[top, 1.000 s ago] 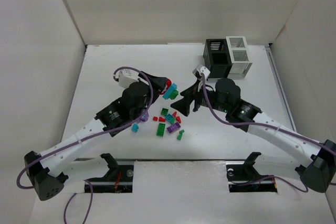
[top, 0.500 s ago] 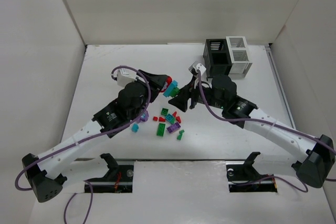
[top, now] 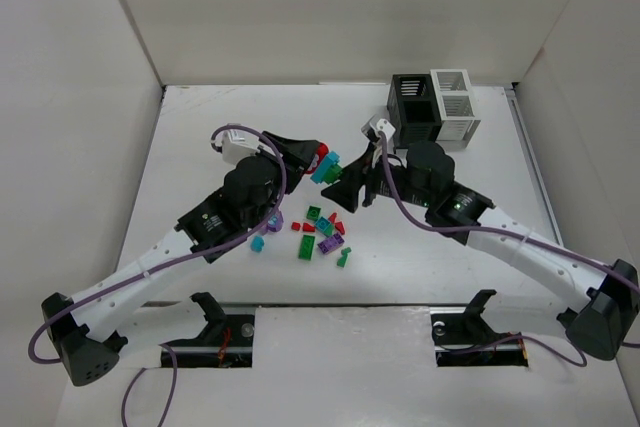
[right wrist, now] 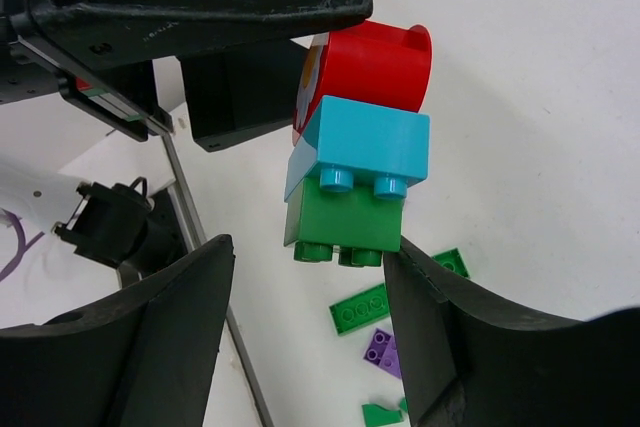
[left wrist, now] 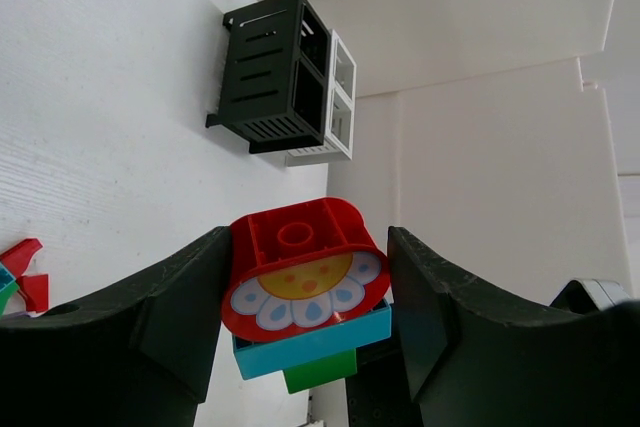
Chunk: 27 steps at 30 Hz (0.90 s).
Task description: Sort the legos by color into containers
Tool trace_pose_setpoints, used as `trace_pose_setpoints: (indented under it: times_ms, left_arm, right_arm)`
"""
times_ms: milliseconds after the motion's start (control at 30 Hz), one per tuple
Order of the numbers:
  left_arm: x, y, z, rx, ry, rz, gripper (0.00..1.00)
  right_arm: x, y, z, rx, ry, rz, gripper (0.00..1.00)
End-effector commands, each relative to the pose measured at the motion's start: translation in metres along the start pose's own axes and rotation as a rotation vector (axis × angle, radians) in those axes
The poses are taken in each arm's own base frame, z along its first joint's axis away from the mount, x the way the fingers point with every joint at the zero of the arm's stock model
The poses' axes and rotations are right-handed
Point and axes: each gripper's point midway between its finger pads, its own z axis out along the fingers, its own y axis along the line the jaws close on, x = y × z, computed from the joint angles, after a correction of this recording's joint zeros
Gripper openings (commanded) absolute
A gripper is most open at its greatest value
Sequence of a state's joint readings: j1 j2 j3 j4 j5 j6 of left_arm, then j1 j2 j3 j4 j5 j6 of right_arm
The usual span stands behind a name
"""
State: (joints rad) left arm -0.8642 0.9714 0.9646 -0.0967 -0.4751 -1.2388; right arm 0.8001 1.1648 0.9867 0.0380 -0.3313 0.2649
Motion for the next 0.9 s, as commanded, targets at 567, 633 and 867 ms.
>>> trace_pose_setpoints:
  times_ms: [567,633,867]
  left_arm:
    - [-0.006,-0.013,-0.008,0.049,-0.007,-0.012,0.38]
    - [-0.007,-0.012,-0.008,0.047,-0.016,-0.012,0.38]
    - [-0.018,-0.005,-0.012,0.025,-0.064,-0.018,0.38]
  right_arm:
    - [-0.051,0.029,-0.01,-0.091,-0.142,-0.065,0.4]
    - [-0.047,0.028,-0.009,-0.089,-0.134,-0.062,0.36]
    - [-0.026,0.013,-0.021,0.0,-0.109,-0.016,0.24]
